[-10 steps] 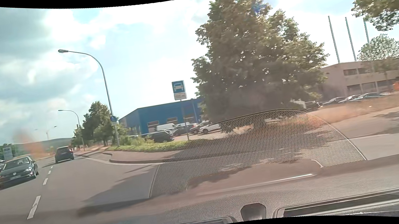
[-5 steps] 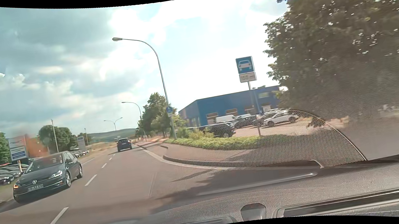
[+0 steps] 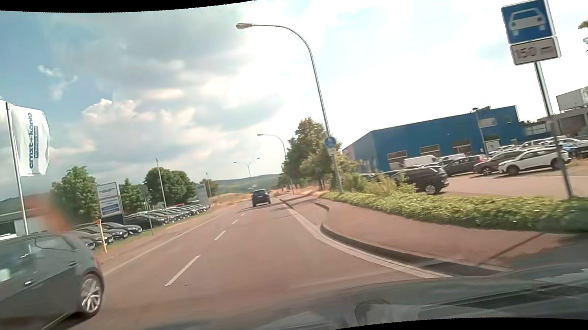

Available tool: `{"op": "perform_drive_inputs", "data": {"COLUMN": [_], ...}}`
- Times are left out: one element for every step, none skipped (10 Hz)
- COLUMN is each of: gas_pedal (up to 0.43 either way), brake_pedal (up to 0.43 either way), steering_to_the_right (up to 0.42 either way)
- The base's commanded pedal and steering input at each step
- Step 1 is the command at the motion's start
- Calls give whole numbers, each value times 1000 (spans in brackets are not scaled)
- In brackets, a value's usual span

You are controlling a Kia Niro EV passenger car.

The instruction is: Follow the waypoints while adhering to traffic rules and regulations

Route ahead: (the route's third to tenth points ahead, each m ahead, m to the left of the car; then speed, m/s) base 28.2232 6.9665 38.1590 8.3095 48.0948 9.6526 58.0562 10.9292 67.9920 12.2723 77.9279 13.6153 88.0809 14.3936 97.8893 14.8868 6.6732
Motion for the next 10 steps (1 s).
{"op": "perform_drive_inputs", "data": {"gas_pedal": [248, 260, 268, 287, 299, 331, 339, 339, 339, 350], "brake_pedal": [0, 0, 0, 0, 0, 0, 0, 0, 0, 0], "steering_to_the_right": [-207, -182, -161, -138, -115, -99, -77, -50, -31, -18]}}
